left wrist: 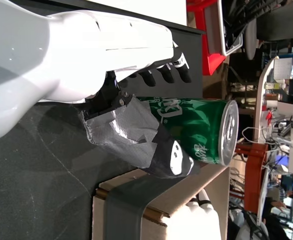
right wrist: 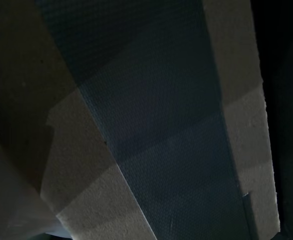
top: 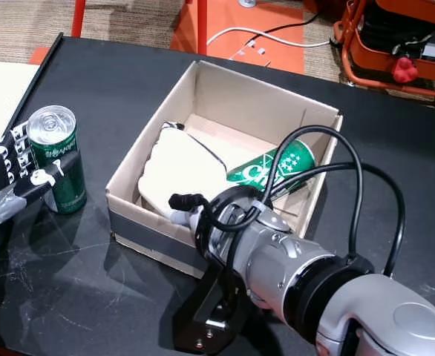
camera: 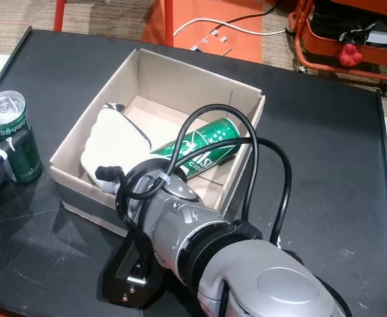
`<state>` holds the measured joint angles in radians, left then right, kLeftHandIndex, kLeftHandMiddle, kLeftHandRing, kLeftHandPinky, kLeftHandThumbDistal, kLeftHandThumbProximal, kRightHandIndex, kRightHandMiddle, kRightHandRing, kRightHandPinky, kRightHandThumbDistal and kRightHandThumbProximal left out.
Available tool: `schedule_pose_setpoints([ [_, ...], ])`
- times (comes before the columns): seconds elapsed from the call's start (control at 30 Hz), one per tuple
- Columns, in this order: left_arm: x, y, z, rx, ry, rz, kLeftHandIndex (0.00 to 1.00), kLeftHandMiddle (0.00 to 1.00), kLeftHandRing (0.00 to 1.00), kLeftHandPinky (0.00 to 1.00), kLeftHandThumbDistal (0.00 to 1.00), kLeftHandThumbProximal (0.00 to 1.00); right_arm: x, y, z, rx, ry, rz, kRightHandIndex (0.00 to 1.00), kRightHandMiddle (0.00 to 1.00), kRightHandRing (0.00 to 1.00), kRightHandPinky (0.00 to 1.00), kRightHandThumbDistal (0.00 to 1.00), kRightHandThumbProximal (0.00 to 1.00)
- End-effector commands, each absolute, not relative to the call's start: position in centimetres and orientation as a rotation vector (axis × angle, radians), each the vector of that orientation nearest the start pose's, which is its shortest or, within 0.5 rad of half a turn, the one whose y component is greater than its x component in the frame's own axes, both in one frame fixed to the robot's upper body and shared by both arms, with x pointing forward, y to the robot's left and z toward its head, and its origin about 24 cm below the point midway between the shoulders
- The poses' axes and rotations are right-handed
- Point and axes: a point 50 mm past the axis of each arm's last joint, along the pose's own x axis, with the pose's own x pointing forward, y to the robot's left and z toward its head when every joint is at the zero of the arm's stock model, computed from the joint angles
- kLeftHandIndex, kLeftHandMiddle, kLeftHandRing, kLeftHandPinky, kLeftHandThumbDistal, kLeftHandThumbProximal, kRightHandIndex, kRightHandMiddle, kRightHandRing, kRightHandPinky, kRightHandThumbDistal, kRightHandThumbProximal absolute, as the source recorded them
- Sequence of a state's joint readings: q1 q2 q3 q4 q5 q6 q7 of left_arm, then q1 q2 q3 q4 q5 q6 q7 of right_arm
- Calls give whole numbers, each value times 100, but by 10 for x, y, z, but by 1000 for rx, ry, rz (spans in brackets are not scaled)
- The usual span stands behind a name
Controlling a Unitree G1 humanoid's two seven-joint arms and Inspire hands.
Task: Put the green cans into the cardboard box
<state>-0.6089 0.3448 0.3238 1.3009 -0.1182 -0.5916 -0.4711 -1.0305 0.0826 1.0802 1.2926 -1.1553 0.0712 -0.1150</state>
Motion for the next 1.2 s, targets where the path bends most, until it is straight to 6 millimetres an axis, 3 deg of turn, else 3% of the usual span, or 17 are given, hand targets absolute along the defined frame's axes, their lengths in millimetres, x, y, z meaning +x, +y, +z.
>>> schedule_pose_setpoints([
  [0.0, 309, 265, 8, 49, 86, -85, 92, 86, 89, 88, 90, 29, 328, -214, 64, -61, -318, 331, 75, 71, 71, 71, 88, 57],
  [0.03, 309, 265, 7, 46, 86, -85, 92, 86, 89, 88, 90, 29, 309, -269, 88, 14, -532, 161, 79, 71, 70, 69, 96, 53],
  [0.1, 308, 266, 7, 48, 87, -85, 92, 86, 89, 88, 90, 28, 308, -266, 89, 71, -549, 230, 83, 72, 70, 68, 100, 47],
  [0.13, 308, 266, 7, 47, 86, -84, 92, 86, 89, 88, 89, 28, 308, -268, 89, 86, -557, 246, 83, 72, 70, 68, 100, 51],
  [0.4, 304, 265, 4, 61, 88, -104, 92, 86, 89, 89, 80, 25, 301, -272, 87, 146, -639, 319, 83, 72, 69, 68, 91, 50],
  [0.67, 301, 264, 0, 51, 92, -113, 92, 86, 89, 89, 84, 27, 295, -276, 83, 188, -709, 351, 82, 71, 68, 67, 94, 49],
  [0.83, 299, 265, -1, 46, 93, -111, 92, 86, 89, 89, 86, 28, 292, -276, 80, 175, -758, 358, 82, 71, 68, 67, 85, 52],
  [0.9, 299, 266, -1, 48, 94, -109, 92, 86, 89, 89, 86, 29, 292, -276, 80, 187, -764, 366, 83, 71, 68, 67, 83, 48],
  [1.1, 299, 266, -1, 45, 97, -108, 92, 86, 90, 90, 87, 30, 293, -276, 79, 208, -765, 377, 83, 70, 67, 66, 90, 47],
  [1.17, 300, 265, -1, 42, 97, -107, 92, 86, 89, 89, 88, 29, 293, -277, 79, 208, -764, 377, 83, 71, 67, 67, 86, 47],
])
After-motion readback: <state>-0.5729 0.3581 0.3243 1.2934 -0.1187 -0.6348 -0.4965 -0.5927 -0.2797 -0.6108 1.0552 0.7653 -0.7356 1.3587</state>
